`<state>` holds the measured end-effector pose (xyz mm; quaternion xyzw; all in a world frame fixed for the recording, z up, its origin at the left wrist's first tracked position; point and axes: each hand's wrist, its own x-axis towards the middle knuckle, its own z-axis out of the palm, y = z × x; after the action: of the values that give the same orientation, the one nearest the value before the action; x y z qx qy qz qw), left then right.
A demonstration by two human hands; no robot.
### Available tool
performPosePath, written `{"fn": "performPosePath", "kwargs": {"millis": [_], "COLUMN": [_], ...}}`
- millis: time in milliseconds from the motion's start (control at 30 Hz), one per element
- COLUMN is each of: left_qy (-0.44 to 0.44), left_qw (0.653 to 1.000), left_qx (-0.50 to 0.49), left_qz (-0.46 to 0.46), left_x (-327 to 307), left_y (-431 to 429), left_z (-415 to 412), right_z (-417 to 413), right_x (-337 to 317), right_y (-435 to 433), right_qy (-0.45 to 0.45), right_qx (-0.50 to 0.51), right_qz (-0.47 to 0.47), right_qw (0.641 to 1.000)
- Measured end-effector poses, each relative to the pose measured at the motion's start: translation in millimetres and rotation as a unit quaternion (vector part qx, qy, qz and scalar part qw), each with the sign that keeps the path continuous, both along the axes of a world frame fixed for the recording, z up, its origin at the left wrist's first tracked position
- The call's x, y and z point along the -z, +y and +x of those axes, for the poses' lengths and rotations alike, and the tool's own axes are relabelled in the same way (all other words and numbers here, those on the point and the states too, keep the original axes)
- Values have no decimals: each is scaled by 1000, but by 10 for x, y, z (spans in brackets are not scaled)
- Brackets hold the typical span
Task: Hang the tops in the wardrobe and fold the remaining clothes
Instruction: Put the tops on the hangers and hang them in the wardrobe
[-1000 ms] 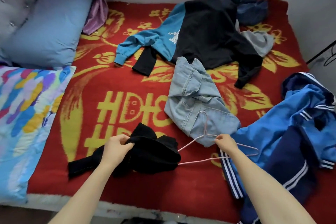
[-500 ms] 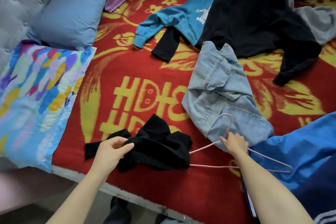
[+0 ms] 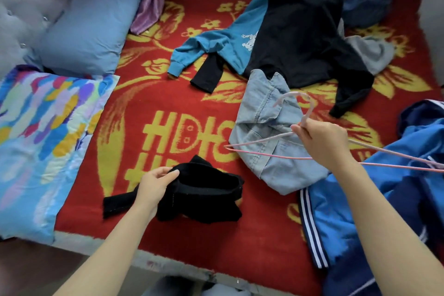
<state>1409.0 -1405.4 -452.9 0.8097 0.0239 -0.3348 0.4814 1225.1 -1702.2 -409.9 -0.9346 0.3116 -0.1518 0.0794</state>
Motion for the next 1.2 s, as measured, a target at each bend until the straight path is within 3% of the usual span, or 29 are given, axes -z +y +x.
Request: {"fn": "performPosePath", "kwargs": {"millis": [67, 133, 300, 633, 767, 967, 1067, 1200], "left_qy": [6, -8, -51, -150, -184, -249, -255, -329], "left_qw": [1000, 999, 993, 970, 957, 939, 930, 907], "left_qx": [-5, -3, 41, 128, 150, 111, 154, 176], "left_qz": [-26, -51, -96, -139, -167, -211, -217, -196], "left_x": [-83, -190, -559, -1160, -1368, -1725, -1852, -1910], "left_y": [-5, 2, 96, 338, 321, 330, 293, 272], "left_z": [14, 33, 94, 525, 571, 784, 820, 846], "right_z": [-16, 12, 139, 509, 611, 475, 465, 434], "right_x": [-324, -532, -824, -1579, -1700, -1831, -1966, -2036], "right_y": [115, 263, 727, 988, 1089, 891, 1005, 1130], "right_qy": [-96, -136, -138, -181, -192, -277, -316, -315], "right_qx": [-29, -56, -108, -127, -101, -49, -65, -76], "right_qz": [-22, 23, -50, -75, -31, 161, 141, 109], "right_qw": [995, 989, 983, 972, 976, 946, 936, 940]}}
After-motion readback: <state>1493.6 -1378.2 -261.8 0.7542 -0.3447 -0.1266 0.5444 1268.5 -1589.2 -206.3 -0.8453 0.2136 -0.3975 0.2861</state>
